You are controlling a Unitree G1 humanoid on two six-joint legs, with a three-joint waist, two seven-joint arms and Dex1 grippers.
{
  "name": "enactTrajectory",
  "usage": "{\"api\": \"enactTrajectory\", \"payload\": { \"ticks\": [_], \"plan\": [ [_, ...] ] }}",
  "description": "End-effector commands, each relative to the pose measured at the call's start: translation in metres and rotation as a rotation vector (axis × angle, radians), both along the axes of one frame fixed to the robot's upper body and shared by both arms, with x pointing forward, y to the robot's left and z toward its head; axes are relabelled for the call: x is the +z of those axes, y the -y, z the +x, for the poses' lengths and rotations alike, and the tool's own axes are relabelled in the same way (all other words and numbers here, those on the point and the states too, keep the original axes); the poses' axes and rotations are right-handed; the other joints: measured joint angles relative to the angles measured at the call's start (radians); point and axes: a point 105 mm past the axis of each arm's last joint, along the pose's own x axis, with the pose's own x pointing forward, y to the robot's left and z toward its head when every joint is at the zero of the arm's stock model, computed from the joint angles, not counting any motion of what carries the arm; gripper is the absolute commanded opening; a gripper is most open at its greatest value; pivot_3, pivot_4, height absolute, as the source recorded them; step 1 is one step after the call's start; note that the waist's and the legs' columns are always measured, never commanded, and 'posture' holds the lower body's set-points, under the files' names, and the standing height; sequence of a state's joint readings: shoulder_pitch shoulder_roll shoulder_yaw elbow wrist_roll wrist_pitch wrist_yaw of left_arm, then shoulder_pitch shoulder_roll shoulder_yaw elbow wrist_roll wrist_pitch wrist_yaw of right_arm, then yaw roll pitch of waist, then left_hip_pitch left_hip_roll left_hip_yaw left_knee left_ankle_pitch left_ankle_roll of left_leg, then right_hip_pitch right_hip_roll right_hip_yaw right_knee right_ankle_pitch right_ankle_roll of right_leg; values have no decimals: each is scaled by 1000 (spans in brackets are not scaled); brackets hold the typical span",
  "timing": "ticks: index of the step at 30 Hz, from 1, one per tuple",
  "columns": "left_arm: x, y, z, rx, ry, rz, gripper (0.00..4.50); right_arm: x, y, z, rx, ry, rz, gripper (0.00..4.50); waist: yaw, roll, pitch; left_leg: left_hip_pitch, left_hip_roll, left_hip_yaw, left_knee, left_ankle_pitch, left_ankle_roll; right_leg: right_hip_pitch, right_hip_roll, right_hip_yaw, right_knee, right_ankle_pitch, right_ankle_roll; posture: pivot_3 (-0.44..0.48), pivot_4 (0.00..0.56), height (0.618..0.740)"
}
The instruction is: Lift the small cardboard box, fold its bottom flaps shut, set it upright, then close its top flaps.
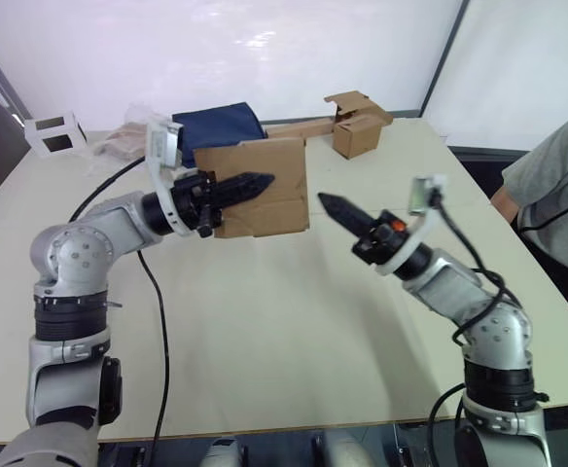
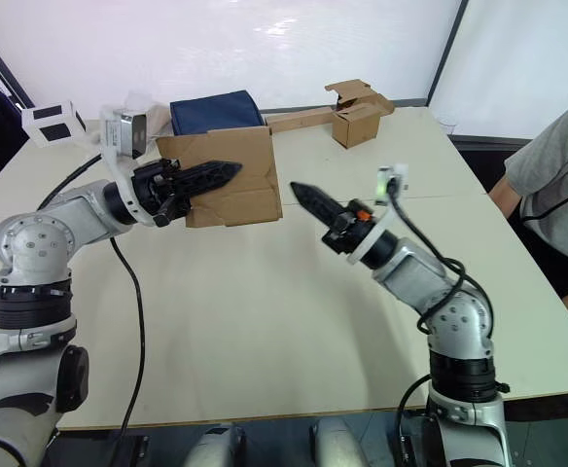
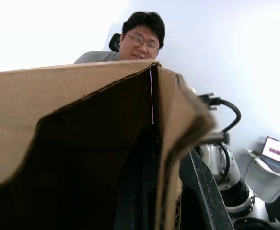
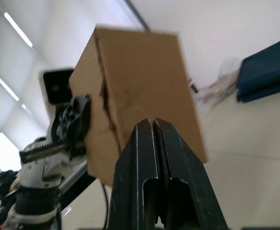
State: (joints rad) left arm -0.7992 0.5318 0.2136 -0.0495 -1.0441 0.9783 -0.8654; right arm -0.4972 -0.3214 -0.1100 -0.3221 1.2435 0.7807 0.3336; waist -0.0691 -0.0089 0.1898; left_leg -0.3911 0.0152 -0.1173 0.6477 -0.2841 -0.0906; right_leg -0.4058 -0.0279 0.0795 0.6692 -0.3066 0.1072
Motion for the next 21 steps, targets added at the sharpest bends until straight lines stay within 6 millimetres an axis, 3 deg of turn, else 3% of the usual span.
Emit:
{"api": "enactTrajectory", "payload": {
  "ticks": [1,5,13,21],
  "plan": [
    [12,2,-7,-19,51,-12,0,15,-20,-18,91,108,-22,24,4,0,0,0,0,0,0,0,0,0,0,0,0,0,0,0,150,740],
    [9,3,-6,-13,57,-4,0,12,-20,-13,73,107,-38,24,7,0,0,0,0,0,0,0,0,1,-1,0,0,0,0,0,150,740],
    [5,3,-5,13,70,54,0,6,28,-1,-88,84,-75,24,10,0,0,0,0,0,0,0,0,1,0,0,0,0,0,0,150,740],
    [-16,11,20,78,101,419,0,-10,61,-3,-210,98,-259,24,17,0,0,0,-1,0,0,0,0,1,0,0,0,0,0,0,150,740]
  ]
}}
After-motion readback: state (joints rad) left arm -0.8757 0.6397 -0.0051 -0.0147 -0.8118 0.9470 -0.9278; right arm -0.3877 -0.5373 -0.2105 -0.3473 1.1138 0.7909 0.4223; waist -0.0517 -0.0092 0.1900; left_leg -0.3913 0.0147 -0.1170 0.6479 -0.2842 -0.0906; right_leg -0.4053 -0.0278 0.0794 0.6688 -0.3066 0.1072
